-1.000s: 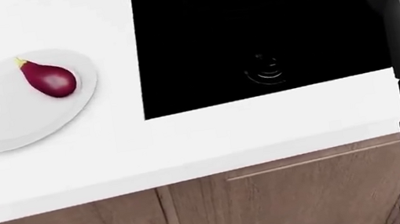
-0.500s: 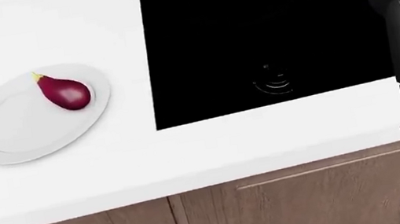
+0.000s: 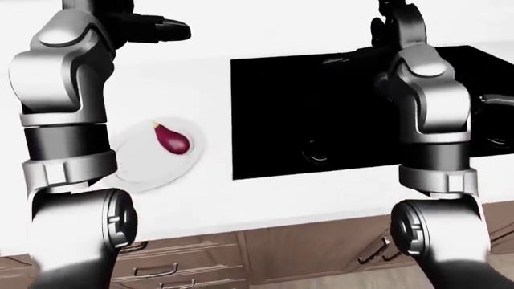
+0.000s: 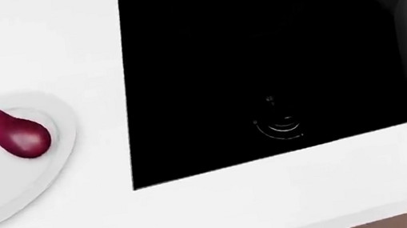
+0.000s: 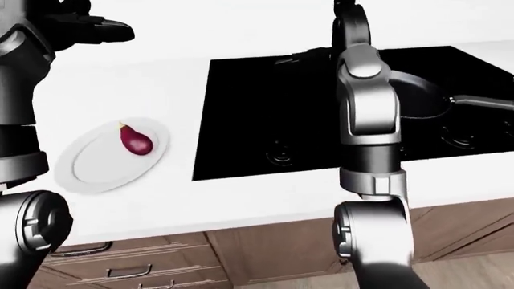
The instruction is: Pick the eggplant from the plate and place it in the pan.
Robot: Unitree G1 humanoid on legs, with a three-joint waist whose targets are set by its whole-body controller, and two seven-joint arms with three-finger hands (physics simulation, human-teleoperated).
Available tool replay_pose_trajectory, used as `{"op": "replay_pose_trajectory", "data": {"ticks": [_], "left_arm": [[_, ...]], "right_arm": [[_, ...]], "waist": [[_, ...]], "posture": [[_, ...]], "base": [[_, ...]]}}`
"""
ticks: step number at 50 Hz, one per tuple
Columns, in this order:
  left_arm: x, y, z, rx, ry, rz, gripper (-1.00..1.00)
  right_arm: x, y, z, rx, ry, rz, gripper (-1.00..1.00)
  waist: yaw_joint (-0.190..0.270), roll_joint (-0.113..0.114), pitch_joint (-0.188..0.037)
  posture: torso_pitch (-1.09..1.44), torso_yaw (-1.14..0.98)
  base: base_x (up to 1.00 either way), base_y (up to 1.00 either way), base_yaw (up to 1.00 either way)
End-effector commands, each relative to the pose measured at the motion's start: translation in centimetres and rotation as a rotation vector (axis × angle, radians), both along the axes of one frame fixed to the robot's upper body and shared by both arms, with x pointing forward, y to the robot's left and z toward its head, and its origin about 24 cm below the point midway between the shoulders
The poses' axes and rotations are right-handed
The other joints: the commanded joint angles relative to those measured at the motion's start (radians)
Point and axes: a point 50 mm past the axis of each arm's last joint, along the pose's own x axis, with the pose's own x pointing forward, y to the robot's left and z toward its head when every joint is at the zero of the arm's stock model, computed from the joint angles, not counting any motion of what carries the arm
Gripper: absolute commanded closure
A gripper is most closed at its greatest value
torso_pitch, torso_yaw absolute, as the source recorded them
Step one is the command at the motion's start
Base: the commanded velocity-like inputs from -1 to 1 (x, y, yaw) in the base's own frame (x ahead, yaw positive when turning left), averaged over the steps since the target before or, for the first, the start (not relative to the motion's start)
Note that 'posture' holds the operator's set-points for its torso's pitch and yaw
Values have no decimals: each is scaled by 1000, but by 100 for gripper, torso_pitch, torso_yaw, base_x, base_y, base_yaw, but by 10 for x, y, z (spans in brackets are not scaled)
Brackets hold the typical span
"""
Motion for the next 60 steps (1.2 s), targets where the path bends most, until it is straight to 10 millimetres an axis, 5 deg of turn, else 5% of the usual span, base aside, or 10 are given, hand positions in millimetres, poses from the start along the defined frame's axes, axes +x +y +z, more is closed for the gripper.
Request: {"op": "replay_pose_trajectory", "data": {"ticks": [1, 2, 4, 9, 15, 23, 27, 37, 48, 60], "left_arm": [[-9, 4, 21, 8, -88, 16, -100], [-10, 5, 21, 8, -87, 17, -100], [-9, 6, 18, 9, -86, 18, -100], [-20, 12, 25, 81, -86, 11, -100], [-53, 25, 89, 402, -101, -28, -100], [-72, 42, 80, 1006, 138, -98, -100], [-67, 52, 77, 1205, 103, -20, -100], [-98, 25, 64, 1552, -58, -348, -100], [-92, -8, 22, 1557, -172, -527, -100], [-69, -47, -8, 1413, -92, -579, -100]], "right_arm": [[-7, 6, 21, -12, -91, 22, -100], [-7, 6, 20, -12, -90, 22, -100], [-5, 5, 19, -15, -88, 13, -100], [-7, 6, 22, -11, -93, 19, -100], [-9, 0, 23, -12, -94, 14, -100], [-8, 1, 20, -21, -89, 14, -100], [-7, 0, 17, -25, -86, 12, -100], [-8, 3, 12, -26, -79, 16, -100], [-6, 6, 2, -26, -71, 23, -100], [-8, 5, 5, -31, -74, 26, -100]], "waist": [[14, 21, -72], [15, 42, -77], [12, 20, -34], [16, -9, -56], [5, -23, -48], [10, -25, -35], [9, -28, -29], [4, -33, -29], [12, -19, -37], [15, -31, -52]], "posture": [[0, 0], [0, 0], [0, 0], [0, 0], [0, 0], [0, 0], [0, 0], [0, 0], [0, 0], [0, 0]], "base": [[-80, 0, 0], [-44, 0, 0], [0, 0, 0], [0, 0, 0], [0, 0, 0], [0, 0, 0], [0, 0, 0], [0, 0, 0], [0, 0, 0], [0, 0, 0]]}}
